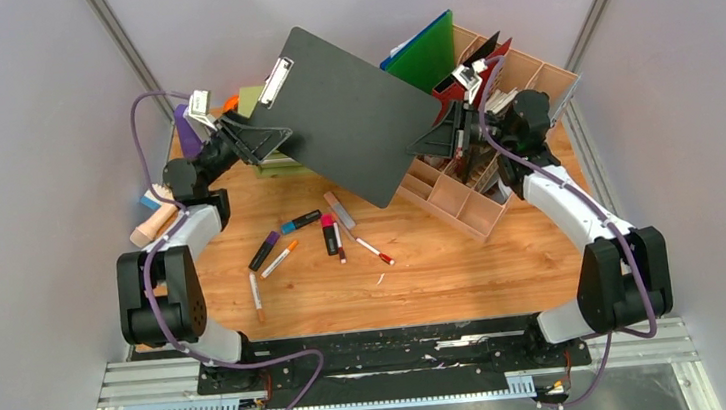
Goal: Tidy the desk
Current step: Pick up the folder from the center of the board.
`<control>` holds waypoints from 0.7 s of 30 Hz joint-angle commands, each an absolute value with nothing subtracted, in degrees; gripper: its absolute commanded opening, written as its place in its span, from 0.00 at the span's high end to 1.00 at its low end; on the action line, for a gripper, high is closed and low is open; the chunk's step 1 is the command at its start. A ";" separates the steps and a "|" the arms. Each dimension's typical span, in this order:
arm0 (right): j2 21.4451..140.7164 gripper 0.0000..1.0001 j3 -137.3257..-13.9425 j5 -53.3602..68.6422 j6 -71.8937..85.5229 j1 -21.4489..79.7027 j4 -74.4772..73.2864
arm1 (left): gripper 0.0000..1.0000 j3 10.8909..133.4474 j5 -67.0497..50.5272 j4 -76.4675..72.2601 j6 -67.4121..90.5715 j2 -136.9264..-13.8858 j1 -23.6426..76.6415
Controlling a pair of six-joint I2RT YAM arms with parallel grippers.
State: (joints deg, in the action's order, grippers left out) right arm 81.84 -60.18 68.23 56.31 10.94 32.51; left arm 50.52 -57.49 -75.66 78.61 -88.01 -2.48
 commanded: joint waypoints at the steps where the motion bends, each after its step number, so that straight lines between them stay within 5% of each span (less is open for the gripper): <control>1: 80.27 1.00 -59.41 64.93 56.94 10.46 38.68 | 0.08 51.09 -54.11 -82.19 80.54 -85.58 -0.79; 8: 80.86 1.00 -57.64 63.42 56.98 9.37 40.47 | 0.32 48.86 -53.00 -80.48 78.98 -81.98 -0.62; 13: 80.24 1.00 -55.59 62.17 56.97 8.26 41.83 | 0.40 47.72 -52.68 -78.38 77.16 -80.19 -0.64; 21: 79.90 1.00 -53.43 60.64 56.68 8.25 42.51 | 0.71 48.14 -52.62 -76.14 75.94 -79.97 -0.62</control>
